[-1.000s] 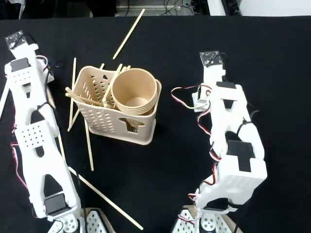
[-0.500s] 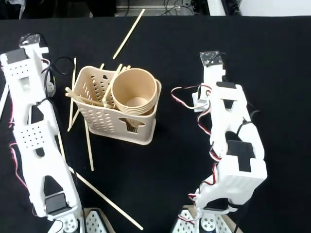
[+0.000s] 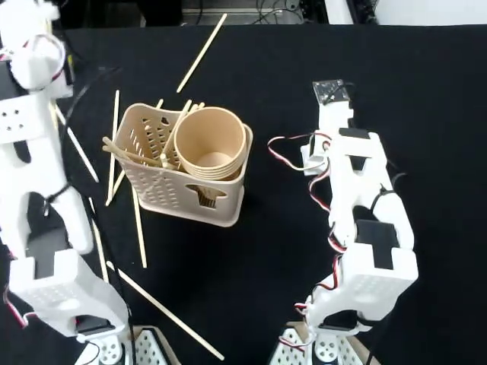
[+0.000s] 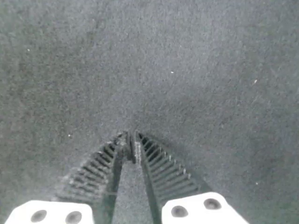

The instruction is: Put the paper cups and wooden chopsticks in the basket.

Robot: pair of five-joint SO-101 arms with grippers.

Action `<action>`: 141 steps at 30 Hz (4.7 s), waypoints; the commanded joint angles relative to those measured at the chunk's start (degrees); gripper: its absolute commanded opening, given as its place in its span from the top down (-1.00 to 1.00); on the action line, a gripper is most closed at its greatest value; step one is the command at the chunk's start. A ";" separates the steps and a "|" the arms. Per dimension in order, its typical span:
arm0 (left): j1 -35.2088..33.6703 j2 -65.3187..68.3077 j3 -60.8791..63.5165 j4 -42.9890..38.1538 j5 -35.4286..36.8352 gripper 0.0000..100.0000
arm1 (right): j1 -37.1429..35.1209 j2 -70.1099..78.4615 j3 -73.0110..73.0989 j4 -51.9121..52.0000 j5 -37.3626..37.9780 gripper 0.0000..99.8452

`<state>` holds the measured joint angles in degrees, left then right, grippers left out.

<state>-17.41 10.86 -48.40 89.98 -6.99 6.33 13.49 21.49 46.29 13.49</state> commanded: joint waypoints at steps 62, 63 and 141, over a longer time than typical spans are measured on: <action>16.57 18.46 -47.08 3.78 20.66 0.34 | -0.97 -0.31 -0.31 -0.79 0.62 0.98; 16.57 18.46 -47.08 3.78 20.31 0.32 | -0.97 -0.31 -0.31 -0.79 0.62 0.98; -26.33 54.24 -37.85 4.13 -10.55 0.34 | -1.76 -0.31 -0.13 -0.79 0.62 0.98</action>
<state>-39.47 72.57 -79.16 85.23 -8.40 5.45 13.49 21.49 46.29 13.49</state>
